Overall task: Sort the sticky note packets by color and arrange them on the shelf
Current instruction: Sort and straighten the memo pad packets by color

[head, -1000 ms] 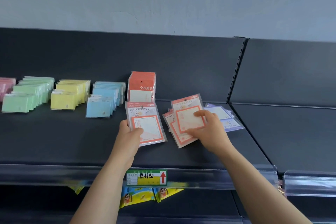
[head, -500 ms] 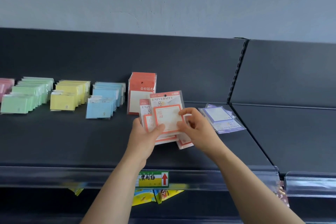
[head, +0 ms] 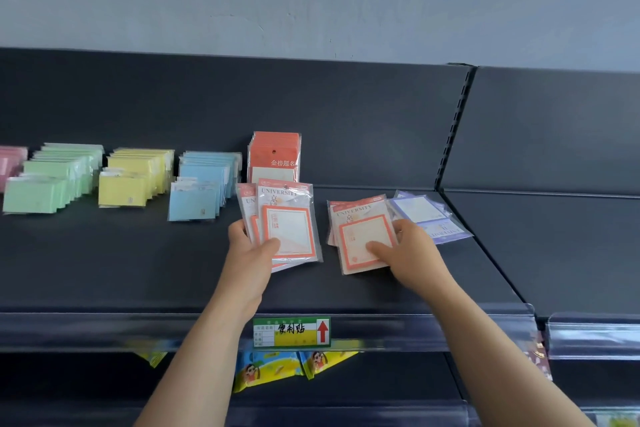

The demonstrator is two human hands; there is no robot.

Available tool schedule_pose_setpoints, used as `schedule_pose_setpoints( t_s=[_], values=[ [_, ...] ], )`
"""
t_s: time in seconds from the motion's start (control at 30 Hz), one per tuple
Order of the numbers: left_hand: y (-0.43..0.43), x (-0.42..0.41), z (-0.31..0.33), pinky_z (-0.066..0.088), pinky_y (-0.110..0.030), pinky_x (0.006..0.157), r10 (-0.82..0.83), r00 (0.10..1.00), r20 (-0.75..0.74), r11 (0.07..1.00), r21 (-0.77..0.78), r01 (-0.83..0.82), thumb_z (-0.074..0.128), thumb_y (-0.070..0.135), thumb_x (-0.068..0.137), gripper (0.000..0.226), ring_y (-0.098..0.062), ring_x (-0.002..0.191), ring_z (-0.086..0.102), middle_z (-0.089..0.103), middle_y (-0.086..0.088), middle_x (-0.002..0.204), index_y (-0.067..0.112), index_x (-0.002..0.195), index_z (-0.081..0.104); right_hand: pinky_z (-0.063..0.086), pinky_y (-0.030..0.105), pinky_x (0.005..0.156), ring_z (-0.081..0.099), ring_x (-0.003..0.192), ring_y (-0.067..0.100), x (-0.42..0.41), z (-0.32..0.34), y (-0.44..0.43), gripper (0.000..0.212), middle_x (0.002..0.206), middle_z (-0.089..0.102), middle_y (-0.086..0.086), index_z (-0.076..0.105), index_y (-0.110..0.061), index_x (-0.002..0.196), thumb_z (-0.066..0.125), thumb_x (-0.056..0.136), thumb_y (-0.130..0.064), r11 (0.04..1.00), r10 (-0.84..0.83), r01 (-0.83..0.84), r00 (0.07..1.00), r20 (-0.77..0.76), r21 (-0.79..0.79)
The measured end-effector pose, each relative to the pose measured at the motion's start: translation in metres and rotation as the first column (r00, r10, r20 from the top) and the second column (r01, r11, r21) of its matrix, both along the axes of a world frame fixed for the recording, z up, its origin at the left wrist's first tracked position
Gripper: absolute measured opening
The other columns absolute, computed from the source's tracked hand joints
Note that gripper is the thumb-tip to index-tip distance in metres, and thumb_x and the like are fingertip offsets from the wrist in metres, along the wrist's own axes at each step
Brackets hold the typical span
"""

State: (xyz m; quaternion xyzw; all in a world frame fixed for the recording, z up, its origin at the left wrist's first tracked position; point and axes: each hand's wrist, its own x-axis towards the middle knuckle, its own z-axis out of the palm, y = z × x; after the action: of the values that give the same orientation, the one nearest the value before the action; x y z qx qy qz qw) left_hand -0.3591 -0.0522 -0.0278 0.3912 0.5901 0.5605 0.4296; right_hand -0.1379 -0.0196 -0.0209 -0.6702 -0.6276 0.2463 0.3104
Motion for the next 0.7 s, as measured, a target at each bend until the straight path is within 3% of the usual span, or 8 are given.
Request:
schedule_pose_setpoints(
  t_s=[0.07,0.17,0.23,0.3,0.4,0.47,0.57,0.7],
  values=[
    [-0.001,-0.001,0.003,0.049,-0.035,0.092,-0.026,0.999,0.024,1.0,-0.003,0.026,0.052,0.002,0.094,0.041,-0.013,0.102,0.06,0.06,0.007,0.11,0.027,0.122,0.036,0.052,0.037,0.074,0.062,0.083,0.019,-0.001,0.001,-0.002,0.017,0.099,0.067,0.003,0.054,-0.014,0.101,0.06,0.091,-0.026,0.999,-0.021,0.026,0.978,-0.207,0.022],
    [-0.001,0.0,0.008,0.05,-0.039,0.095,-0.084,0.994,0.063,0.996,-0.004,0.084,0.051,0.001,0.093,0.042,-0.016,0.104,0.061,0.061,0.004,0.112,0.026,0.124,0.037,0.054,0.027,0.059,0.063,0.069,0.013,-0.02,0.008,-0.009,0.012,0.094,0.068,0.006,0.055,-0.01,0.101,0.056,0.095,-0.02,1.0,-0.004,0.018,0.811,-0.585,0.018],
    [-0.001,0.003,0.012,0.051,-0.04,0.094,-0.13,0.985,0.111,0.991,0.004,0.13,0.053,0.006,0.093,0.04,-0.017,0.104,0.063,0.063,0.003,0.113,0.026,0.125,0.038,0.058,0.028,0.066,0.068,0.078,0.013,-0.041,0.006,-0.013,0.016,0.099,0.07,0.004,0.056,-0.01,0.105,0.058,0.094,-0.022,0.999,0.038,-0.036,0.785,-0.618,0.016],
    [0.0,0.006,0.013,0.052,-0.038,0.092,-0.159,0.981,0.112,0.987,0.029,0.156,0.062,0.013,0.091,0.043,-0.015,0.103,0.064,0.064,0.005,0.114,0.026,0.126,0.039,0.058,0.035,0.076,0.068,0.086,0.013,-0.059,0.002,-0.015,0.019,0.101,0.07,-0.001,0.058,-0.014,0.104,0.06,0.092,-0.029,0.998,0.068,-0.066,0.859,-0.507,0.021],
    [0.005,0.001,0.012,0.052,-0.03,0.085,-0.129,0.991,0.038,0.99,0.058,0.126,0.07,0.018,0.087,0.05,-0.011,0.102,0.063,0.062,0.008,0.115,0.024,0.126,0.039,0.051,0.022,0.067,0.061,0.08,0.011,-0.067,0.001,-0.012,0.022,0.093,0.065,-0.004,0.06,-0.017,0.098,0.058,0.092,-0.038,0.991,0.095,-0.061,0.949,-0.3,0.12],
    [0.009,-0.008,0.01,0.05,-0.026,0.078,-0.1,0.995,0.015,0.993,0.068,0.099,0.068,0.017,0.089,0.047,-0.009,0.101,0.061,0.061,0.008,0.113,0.023,0.125,0.038,0.046,0.024,0.082,0.056,0.101,0.016,-0.054,-0.003,-0.006,0.032,0.115,0.06,0.0,0.059,-0.019,0.119,0.052,0.095,-0.039,0.987,0.007,-0.002,1.0,-0.025,0.159],
    [0.015,-0.021,0.006,0.047,-0.025,0.074,-0.059,0.998,0.003,0.996,0.064,0.058,0.065,0.016,0.091,0.043,-0.009,0.099,0.061,0.06,0.006,0.112,0.021,0.124,0.037,0.035,0.033,0.099,0.044,0.122,0.027,-0.038,-0.015,-0.002,0.031,0.125,0.053,0.005,0.059,-0.013,0.116,0.045,0.098,-0.034,0.981,0.028,-0.104,0.911,0.411,0.164],
    [0.016,-0.028,-0.001,0.048,-0.028,0.075,-0.052,0.999,0.016,0.998,0.046,0.051,0.063,0.014,0.091,0.04,-0.011,0.098,0.062,0.061,0.004,0.111,0.019,0.122,0.038,0.042,0.033,0.084,0.055,0.104,0.024,-0.038,-0.014,-0.009,0.029,0.107,0.061,-0.002,0.065,-0.017,0.096,0.045,0.096,-0.038,0.982,0.007,-0.091,0.896,0.445,0.168]
  ],
)
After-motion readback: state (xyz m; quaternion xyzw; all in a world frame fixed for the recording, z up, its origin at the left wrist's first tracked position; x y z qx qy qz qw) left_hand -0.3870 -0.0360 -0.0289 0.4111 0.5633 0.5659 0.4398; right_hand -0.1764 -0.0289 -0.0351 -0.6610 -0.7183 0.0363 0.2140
